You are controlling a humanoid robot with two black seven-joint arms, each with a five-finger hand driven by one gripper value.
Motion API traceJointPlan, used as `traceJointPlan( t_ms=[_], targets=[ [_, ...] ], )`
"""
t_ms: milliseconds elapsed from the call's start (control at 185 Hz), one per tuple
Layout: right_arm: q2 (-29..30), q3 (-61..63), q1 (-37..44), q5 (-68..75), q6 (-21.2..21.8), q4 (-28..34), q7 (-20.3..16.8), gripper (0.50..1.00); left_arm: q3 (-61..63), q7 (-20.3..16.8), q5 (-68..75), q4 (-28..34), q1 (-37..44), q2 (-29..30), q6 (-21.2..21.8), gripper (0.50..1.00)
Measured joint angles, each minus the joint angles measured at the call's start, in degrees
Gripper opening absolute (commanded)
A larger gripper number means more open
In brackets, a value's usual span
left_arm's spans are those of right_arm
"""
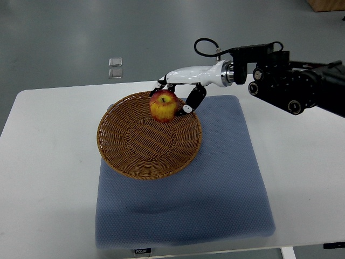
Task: Place red apple in basket with right hand
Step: 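Lift the apple with the right hand and carry it over the basket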
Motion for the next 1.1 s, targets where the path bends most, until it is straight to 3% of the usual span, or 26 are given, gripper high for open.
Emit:
traceJointPlan(
  t_ms=[405,486,535,541,573,762,1103],
  targets=[
    [9.46,-6.54,0.79,-0.04,-0.49,-4.4,0.26,0.719,0.03,0.01,0.0,-0.07,0.01,0.0,-0.09,1.0],
    [9.69,-7.74,0.78,-0.14,-0.68,-4.89,0.32,0.774,0.05,0.0,0.0,-0.07,0.01,0.0,-0.09,1.0],
    [9.7,-8.59,0.78,-0.15,-0.97,-5.37,0.32,0.774,0.05,0.01,0.0,-0.08,0.01,0.0,-0.09,1.0],
    [9.7,-8.67,0.78,-0.15,-1.01,-5.42,0.32,0.805,0.05,0.01,0.0,-0.08,0.01,0.0,-0.09,1.0],
    [9.71,-9.13,0.74,-0.16,-1.24,-5.7,0.32,0.823,0.05,0.01,0.0,-0.08,0.01,0.0,-0.09,1.0],
    [9.74,-10.51,0.64,-0.32,-1.76,-6.16,-0.17,0.901,0.05,0.0,0.0,-0.08,0.01,0.0,-0.09,1.0],
    [9.74,-9.94,2.54,1.31,-0.88,-5.32,-0.18,0.903,0.07,-0.05,0.0,-0.08,0.01,0.0,-0.09,1.0]
  ],
)
